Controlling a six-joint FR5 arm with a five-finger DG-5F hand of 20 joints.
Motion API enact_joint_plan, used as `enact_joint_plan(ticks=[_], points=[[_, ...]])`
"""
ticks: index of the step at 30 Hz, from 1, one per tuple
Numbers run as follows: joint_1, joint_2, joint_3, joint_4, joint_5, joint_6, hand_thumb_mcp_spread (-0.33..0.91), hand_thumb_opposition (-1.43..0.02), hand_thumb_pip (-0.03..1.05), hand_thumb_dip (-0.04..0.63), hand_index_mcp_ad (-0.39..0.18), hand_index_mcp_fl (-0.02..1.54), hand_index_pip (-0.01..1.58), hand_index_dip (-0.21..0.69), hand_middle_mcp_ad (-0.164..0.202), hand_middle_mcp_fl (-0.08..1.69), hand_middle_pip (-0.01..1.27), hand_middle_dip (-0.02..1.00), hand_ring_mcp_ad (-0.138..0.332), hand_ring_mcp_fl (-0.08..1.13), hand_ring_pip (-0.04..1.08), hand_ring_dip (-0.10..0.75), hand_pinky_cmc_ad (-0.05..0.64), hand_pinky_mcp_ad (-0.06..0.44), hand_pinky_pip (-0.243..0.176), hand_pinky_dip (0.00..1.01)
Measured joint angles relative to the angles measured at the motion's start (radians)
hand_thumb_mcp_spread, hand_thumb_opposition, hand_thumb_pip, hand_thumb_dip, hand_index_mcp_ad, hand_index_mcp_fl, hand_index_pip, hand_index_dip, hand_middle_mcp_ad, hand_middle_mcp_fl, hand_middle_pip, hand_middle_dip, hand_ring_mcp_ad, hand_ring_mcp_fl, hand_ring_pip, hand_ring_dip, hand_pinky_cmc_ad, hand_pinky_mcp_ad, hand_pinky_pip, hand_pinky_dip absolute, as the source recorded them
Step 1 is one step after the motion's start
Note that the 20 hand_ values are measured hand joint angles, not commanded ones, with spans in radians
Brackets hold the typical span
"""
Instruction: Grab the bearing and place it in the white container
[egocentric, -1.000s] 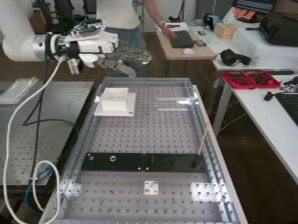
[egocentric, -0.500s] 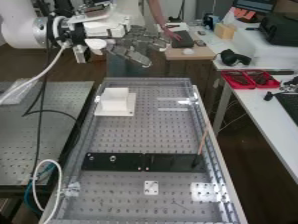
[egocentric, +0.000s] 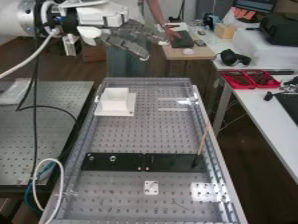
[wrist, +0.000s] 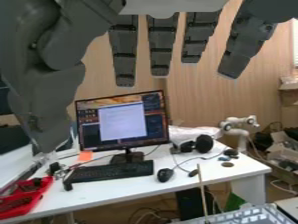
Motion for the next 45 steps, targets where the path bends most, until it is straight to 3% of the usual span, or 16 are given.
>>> enact_joint_plan(ticks=[19, 30, 45], points=[[0.004, 0.007, -0.004, 0.003, -0.006, 0.011, 0.25, -0.76, 0.52, 0.176, -0.105, 0.32, 0.1, 0.093, 0.059, 0.19, 0.13, 0.2, 0.119, 0.01, 0.1, 0.103, 0.408, 0.309, -0.089, 0.34], [-0.054, 0.012, 0.003, -0.022, -0.113, 0.009, 0.25, -0.76, 0.52, 0.176, -0.105, 0.27, 0.1, 0.093, 0.059, 0.19, 0.13, 0.2, 0.115, 0.01, 0.1, 0.103, 0.408, 0.311, -0.089, 0.34], [-0.076, 0.032, -0.007, -0.032, -0.158, -0.004, 0.25, -0.76, 0.5, 0.173, -0.105, 0.27, 0.1, 0.096, 0.059, 0.19, 0.13, 0.2, 0.115, 0.0, 0.1, 0.103, 0.412, 0.311, -0.089, 0.34]])
